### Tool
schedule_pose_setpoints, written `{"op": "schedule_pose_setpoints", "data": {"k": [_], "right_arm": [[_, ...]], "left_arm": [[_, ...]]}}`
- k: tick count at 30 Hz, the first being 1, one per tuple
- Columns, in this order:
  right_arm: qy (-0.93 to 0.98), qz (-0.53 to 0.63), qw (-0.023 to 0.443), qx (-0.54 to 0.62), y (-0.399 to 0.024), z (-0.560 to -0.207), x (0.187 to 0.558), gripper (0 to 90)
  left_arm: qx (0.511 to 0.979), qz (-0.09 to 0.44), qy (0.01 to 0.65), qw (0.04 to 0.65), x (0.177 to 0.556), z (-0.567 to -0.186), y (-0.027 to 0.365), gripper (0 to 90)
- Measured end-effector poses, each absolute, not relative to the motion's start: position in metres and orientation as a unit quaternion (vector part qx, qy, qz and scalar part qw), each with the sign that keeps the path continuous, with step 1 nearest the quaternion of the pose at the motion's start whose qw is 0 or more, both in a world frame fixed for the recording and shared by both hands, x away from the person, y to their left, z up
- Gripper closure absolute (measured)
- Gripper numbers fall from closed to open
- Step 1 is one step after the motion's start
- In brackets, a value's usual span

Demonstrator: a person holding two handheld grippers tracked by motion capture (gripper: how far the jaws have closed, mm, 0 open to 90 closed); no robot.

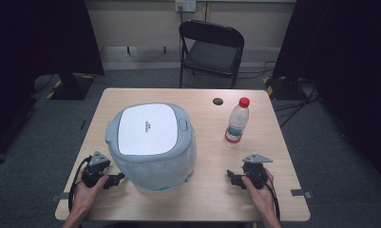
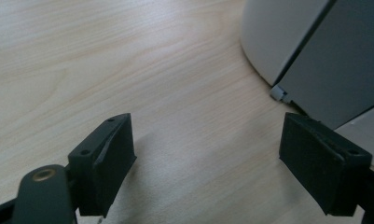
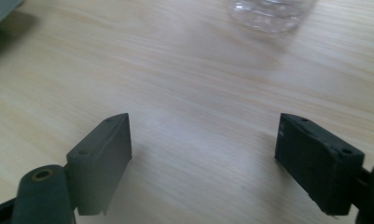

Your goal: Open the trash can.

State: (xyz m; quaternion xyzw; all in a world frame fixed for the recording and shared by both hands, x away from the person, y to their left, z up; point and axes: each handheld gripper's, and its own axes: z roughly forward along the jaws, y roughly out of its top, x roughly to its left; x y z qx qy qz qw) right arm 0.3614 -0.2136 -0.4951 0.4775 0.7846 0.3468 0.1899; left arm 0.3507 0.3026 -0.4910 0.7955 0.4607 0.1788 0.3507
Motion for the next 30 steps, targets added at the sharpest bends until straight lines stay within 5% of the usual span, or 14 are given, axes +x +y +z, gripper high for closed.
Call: {"op": "schedule_pose_setpoints", "data": {"k": [19, 30], "right_arm": [[0.803, 0.432, 0.168, 0.374, -0.136, -0.449, 0.396, 28.2], [0.815, 0.437, 0.155, 0.348, -0.109, -0.46, 0.414, 31.3]], "left_arm": [[0.782, 0.135, 0.433, 0.427, 0.307, -0.472, 0.289, 20.6], [0.781, 0.097, 0.422, 0.45, 0.299, -0.471, 0.279, 23.7]]}}
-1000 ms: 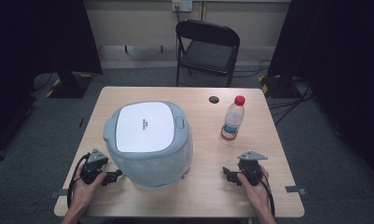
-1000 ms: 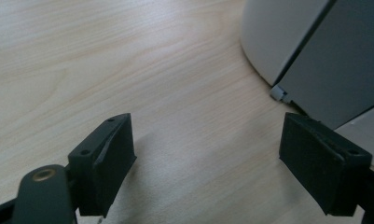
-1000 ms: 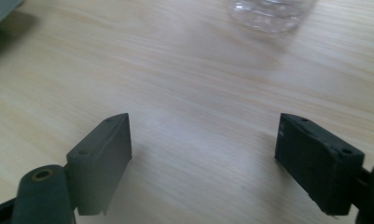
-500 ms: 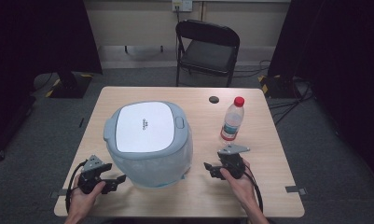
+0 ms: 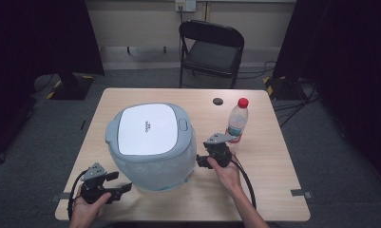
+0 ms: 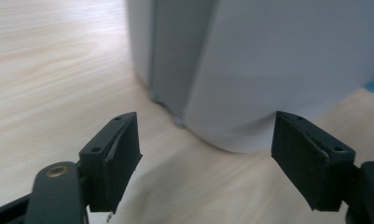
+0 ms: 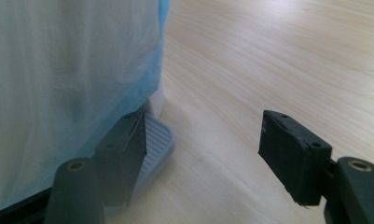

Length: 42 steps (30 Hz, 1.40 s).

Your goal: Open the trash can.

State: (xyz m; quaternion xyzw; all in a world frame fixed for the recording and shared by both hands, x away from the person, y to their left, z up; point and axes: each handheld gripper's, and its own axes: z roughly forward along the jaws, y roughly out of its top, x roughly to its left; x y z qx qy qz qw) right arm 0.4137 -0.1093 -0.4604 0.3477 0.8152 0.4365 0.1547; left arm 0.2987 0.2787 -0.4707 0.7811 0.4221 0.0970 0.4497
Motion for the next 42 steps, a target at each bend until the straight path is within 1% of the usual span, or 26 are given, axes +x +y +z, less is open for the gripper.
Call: {"op": "schedule_pose_setpoints", "data": {"k": [3, 5, 6, 8, 9, 10, 11, 14, 16, 19, 20, 21, 22, 24, 25, 27, 29, 31, 32, 35, 37, 39, 40, 42], "right_arm": [[0.819, 0.438, 0.152, 0.339, -0.106, -0.462, 0.414, 31.9], [0.819, 0.442, 0.15, 0.333, -0.104, -0.462, 0.413, 32.0], [0.818, 0.452, 0.144, 0.325, -0.103, -0.461, 0.411, 32.2], [0.818, 0.455, 0.143, 0.321, -0.102, -0.461, 0.411, 32.4], [0.819, 0.457, 0.145, 0.316, -0.1, -0.46, 0.41, 35.9], [0.819, 0.457, 0.145, 0.316, -0.1, -0.46, 0.41, 35.9], [0.817, 0.459, 0.144, 0.317, -0.099, -0.461, 0.41, 38.3], [0.819, 0.458, 0.146, 0.313, -0.098, -0.461, 0.409, 40.0], [0.824, 0.455, 0.144, 0.307, -0.096, -0.462, 0.408, 42.2], [0.83, 0.452, 0.139, 0.296, -0.092, -0.463, 0.406, 43.7], [0.83, 0.452, 0.136, 0.299, -0.091, -0.464, 0.406, 45.7], [0.83, 0.452, 0.136, 0.299, -0.091, -0.464, 0.406, 45.7], [0.83, 0.453, 0.136, 0.296, -0.089, -0.465, 0.406, 48.6], [0.833, 0.45, 0.136, 0.291, -0.083, -0.467, 0.405, 49.4], [0.833, 0.45, 0.136, 0.291, -0.083, -0.467, 0.405, 49.4], [0.837, 0.452, 0.128, 0.282, -0.08, -0.468, 0.405, 45.9], [0.838, 0.452, 0.125, 0.281, -0.077, -0.468, 0.406, 44.9], [0.838, 0.449, 0.131, 0.28, -0.073, -0.467, 0.408, 46.7], [0.838, 0.45, 0.129, 0.279, -0.072, -0.467, 0.408, 49.2], [0.842, 0.448, 0.128, 0.271, -0.063, -0.467, 0.404, 50.3], [0.844, 0.447, 0.137, 0.265, -0.055, -0.468, 0.4, 46.5], [0.842, 0.448, 0.133, 0.268, -0.053, -0.467, 0.4, 37.9], [0.842, 0.449, 0.13, 0.269, -0.054, -0.466, 0.4, 37.4], [0.842, 0.438, 0.152, 0.275, -0.06, -0.464, 0.401, 37.8]], "left_arm": [[0.795, 0.111, 0.41, 0.432, 0.298, -0.471, 0.27, 22.4], [0.801, 0.107, 0.403, 0.429, 0.3, -0.472, 0.266, 20.6], [0.802, 0.097, 0.406, 0.427, 0.301, -0.474, 0.264, 19.5], [0.804, 0.098, 0.405, 0.424, 0.301, -0.474, 0.263, 19.6], [0.806, 0.103, 0.405, 0.419, 0.302, -0.473, 0.262, 20.4], [0.806, 0.103, 0.405, 0.419, 0.302, -0.473, 0.262, 21.3], [0.805, 0.104, 0.407, 0.419, 0.302, -0.472, 0.262, 21.8], [0.801, 0.105, 0.415, 0.419, 0.305, -0.472, 0.263, 23.0], [0.794, 0.113, 0.428, 0.418, 0.308, -0.472, 0.266, 25.6], [0.786, 0.124, 0.441, 0.414, 0.314, -0.472, 0.27, 26.8], [0.786, 0.124, 0.441, 0.414, 0.314, -0.472, 0.27, 27.0], [0.784, 0.13, 0.444, 0.413, 0.317, -0.471, 0.27, 27.0], [0.781, 0.131, 0.45, 0.414, 0.32, -0.472, 0.271, 27.3], [0.779, 0.135, 0.456, 0.408, 0.331, -0.472, 0.271, 28.7], [0.779, 0.135, 0.456, 0.408, 0.331, -0.472, 0.271, 29.0], [0.777, 0.144, 0.462, 0.404, 0.338, -0.473, 0.27, 29.0], [0.768, 0.143, 0.472, 0.409, 0.343, -0.473, 0.269, 29.9], [0.767, 0.144, 0.471, 0.411, 0.347, -0.473, 0.268, 32.5], [0.767, 0.149, 0.471, 0.408, 0.349, -0.472, 0.266, 32.1], [0.765, 0.156, 0.475, 0.405, 0.358, -0.473, 0.263, 32.1], [0.763, 0.158, 0.479, 0.403, 0.363, -0.473, 0.262, 33.5], [0.759, 0.151, 0.485, 0.408, 0.367, -0.474, 0.264, 37.7], [0.758, 0.149, 0.485, 0.41, 0.369, -0.475, 0.265, 38.4], [0.758, 0.147, 0.483, 0.413, 0.371, -0.475, 0.267, 37.5]]}}
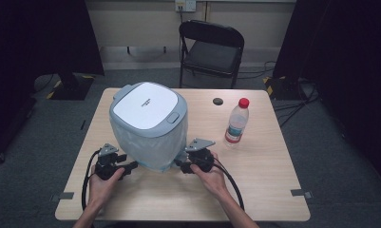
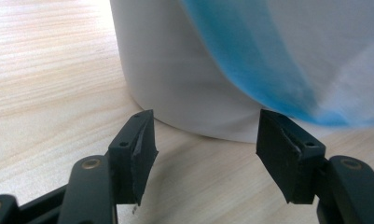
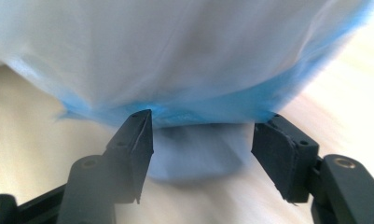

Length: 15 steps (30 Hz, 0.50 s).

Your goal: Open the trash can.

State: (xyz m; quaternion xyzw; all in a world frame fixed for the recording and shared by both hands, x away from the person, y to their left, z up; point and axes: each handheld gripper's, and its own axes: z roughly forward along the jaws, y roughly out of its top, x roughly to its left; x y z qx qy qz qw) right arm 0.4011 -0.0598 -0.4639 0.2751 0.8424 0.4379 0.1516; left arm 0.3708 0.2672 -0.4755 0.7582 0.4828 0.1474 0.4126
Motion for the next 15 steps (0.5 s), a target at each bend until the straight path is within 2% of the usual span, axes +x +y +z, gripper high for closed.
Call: {"op": "schedule_pose_setpoints", "data": {"k": [5, 10, 13, 15], "right_arm": [[0.829, 0.416, 0.19, 0.323, -0.087, -0.47, 0.424, 40.0], [0.833, 0.39, 0.214, 0.329, -0.083, -0.488, 0.437, 39.9], [0.83, 0.404, 0.192, 0.335, -0.084, -0.492, 0.44, 41.9], [0.833, 0.407, 0.181, 0.33, -0.082, -0.494, 0.439, 48.2]], "left_arm": [[0.751, 0.161, 0.494, 0.406, 0.377, -0.475, 0.268, 38.9], [0.737, 0.166, 0.513, 0.408, 0.388, -0.476, 0.274, 37.7], [0.731, 0.158, 0.52, 0.412, 0.396, -0.478, 0.279, 36.3], [0.731, 0.162, 0.521, 0.41, 0.4, -0.477, 0.279, 35.7]]}}
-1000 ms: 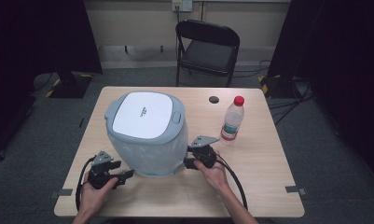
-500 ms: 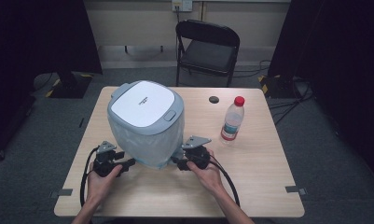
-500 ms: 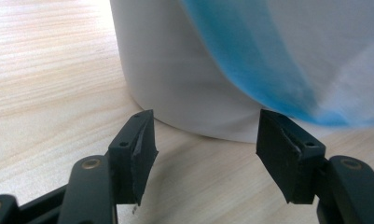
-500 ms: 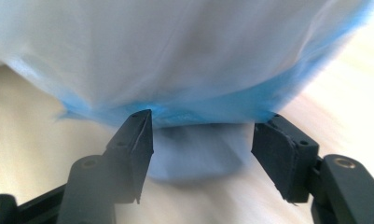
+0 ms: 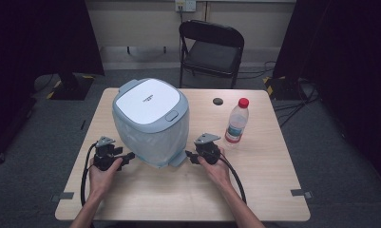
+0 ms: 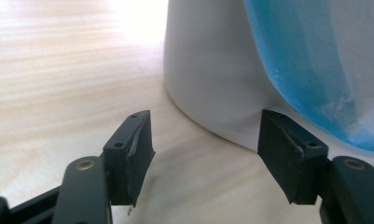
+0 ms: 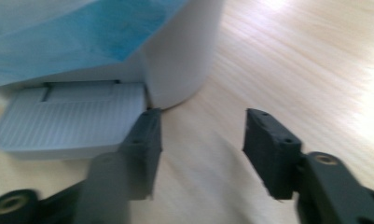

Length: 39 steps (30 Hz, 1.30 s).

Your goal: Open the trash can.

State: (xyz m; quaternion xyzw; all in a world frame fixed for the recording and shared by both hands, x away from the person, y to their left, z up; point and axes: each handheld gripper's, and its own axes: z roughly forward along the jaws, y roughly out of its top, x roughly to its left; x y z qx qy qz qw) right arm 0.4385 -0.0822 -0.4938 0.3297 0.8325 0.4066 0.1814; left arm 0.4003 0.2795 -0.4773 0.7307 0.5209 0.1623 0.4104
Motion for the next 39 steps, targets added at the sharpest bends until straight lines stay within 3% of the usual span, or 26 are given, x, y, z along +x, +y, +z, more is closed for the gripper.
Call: {"op": "schedule_pose_setpoints", "data": {"k": [6, 9, 11, 17, 29, 32, 36, 39], "right_arm": [[0.839, 0.425, 0.151, 0.306, -0.068, -0.491, 0.425, 51.3], [0.841, 0.432, 0.152, 0.287, -0.062, -0.484, 0.418, 41.8], [0.844, 0.422, 0.153, 0.293, -0.063, -0.479, 0.419, 41.2], [0.83, 0.38, 0.211, 0.35, -0.087, -0.48, 0.445, 41.3], [0.793, 0.411, 0.254, 0.371, -0.079, -0.459, 0.498, 32.1], [0.783, 0.424, 0.257, 0.376, -0.079, -0.46, 0.502, 39.3], [0.783, 0.437, 0.242, 0.37, -0.078, -0.46, 0.494, 64.7], [0.784, 0.441, 0.231, 0.371, -0.083, -0.46, 0.487, 64.2]], "left_arm": [[0.719, 0.171, 0.53, 0.416, 0.412, -0.48, 0.287, 41.5], [0.719, 0.168, 0.528, 0.419, 0.417, -0.482, 0.289, 40.6], [0.717, 0.167, 0.532, 0.418, 0.42, -0.482, 0.289, 40.1], [0.724, 0.167, 0.526, 0.413, 0.426, -0.48, 0.289, 43.2], [0.742, 0.15, 0.51, 0.407, 0.463, -0.481, 0.275, 42.7], [0.745, 0.152, 0.507, 0.406, 0.47, -0.48, 0.271, 44.6], [0.748, 0.15, 0.492, 0.419, 0.47, -0.483, 0.267, 55.6], [0.752, 0.14, 0.485, 0.423, 0.466, -0.484, 0.266, 57.4]]}}
